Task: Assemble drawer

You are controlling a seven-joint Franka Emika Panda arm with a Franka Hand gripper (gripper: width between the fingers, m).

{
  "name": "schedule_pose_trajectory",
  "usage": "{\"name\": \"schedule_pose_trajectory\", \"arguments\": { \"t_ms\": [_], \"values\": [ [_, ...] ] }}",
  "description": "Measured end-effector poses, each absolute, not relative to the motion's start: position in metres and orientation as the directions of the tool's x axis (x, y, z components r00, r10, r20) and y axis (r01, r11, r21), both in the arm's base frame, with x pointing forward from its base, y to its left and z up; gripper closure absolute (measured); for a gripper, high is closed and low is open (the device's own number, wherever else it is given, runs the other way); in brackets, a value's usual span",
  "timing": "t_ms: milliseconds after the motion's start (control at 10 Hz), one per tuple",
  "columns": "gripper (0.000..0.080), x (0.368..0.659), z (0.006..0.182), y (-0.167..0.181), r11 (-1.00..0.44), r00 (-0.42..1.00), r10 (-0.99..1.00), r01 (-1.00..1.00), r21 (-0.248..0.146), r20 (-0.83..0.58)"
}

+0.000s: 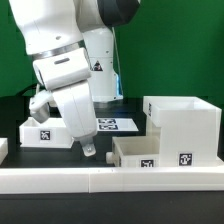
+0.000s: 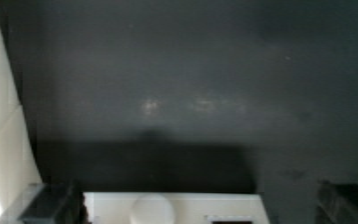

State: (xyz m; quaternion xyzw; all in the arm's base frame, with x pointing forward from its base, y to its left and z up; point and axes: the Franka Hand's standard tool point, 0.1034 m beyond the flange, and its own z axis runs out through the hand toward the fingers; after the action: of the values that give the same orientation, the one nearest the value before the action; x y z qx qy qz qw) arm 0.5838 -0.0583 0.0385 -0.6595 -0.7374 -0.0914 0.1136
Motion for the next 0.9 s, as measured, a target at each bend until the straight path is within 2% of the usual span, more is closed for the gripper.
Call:
{"name": "schedule_pose_trajectory", "arguments": {
  "t_ms": [200,400,900],
  "values": [
    [0.0150,0.587,0.032,-0.044,0.105,-0.093,0.949,0.994,-0.023,0.301],
    [0.0150,0.589,0.033,-0.035,0.060,-0.046,0.951,0.997,-0.038,0.306],
    [0.0150,0.588,0.031,-0.036,0.049,-0.033,0.952,0.998,-0.044,0.306]
  ]
}}
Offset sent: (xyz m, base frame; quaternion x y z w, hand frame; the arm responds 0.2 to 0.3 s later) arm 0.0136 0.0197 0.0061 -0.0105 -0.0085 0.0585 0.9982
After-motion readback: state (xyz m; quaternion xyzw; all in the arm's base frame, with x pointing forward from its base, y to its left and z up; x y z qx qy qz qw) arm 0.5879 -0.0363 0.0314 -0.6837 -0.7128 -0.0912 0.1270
